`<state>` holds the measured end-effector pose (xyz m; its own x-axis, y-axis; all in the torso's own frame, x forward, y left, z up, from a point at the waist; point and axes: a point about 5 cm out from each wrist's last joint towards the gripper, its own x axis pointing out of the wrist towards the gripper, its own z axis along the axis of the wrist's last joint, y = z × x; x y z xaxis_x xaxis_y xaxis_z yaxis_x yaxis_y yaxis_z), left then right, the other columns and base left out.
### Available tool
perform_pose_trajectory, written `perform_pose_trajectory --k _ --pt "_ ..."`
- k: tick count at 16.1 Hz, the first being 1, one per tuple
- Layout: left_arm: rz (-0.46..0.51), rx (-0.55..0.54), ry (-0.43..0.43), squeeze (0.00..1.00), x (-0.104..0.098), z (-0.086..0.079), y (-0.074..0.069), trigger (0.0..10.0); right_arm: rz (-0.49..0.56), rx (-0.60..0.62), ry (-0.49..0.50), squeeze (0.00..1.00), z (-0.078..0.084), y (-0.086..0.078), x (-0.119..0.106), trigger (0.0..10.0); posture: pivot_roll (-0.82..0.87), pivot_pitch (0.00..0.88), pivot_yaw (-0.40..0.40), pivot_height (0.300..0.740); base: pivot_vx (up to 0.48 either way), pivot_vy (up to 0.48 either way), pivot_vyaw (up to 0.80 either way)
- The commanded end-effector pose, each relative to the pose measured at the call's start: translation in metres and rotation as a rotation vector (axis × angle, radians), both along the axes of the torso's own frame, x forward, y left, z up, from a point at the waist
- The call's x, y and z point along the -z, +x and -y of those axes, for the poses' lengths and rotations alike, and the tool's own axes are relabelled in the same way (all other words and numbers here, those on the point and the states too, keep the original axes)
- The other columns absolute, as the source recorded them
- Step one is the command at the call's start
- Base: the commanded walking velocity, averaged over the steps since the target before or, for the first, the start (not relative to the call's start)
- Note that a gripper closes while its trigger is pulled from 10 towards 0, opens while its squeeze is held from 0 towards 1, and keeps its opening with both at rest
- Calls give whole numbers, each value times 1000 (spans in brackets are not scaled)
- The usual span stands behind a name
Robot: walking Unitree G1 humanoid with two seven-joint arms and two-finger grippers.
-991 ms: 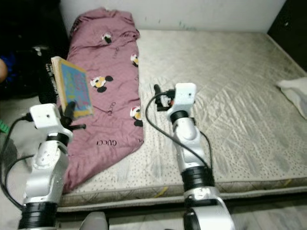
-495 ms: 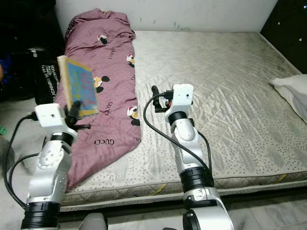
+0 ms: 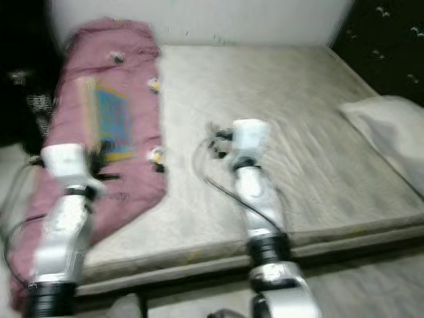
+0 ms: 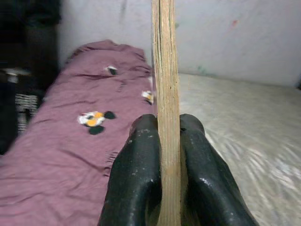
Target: Clean up the room
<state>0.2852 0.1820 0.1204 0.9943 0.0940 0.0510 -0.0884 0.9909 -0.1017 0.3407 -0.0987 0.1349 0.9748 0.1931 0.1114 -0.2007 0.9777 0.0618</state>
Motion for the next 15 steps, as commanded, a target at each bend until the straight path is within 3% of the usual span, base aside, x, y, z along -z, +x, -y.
perform_pose_trajectory --k 1,10,15 --pt "53 45 -7 0 -11 13 2 10000 -4 54 -13 0 18 1 0 10000 -27 0 -44 740 0 -266 0" --pt "60 33 -41 0 -11 13 2 10000 -11 68 -47 0 20 1 2 10000 -31 0 -49 740 0 -59 53" --pt "58 48 -26 0 -11 15 1 10000 -5 82 -49 0 21 1 1 10000 -31 0 -49 740 0 0 773"
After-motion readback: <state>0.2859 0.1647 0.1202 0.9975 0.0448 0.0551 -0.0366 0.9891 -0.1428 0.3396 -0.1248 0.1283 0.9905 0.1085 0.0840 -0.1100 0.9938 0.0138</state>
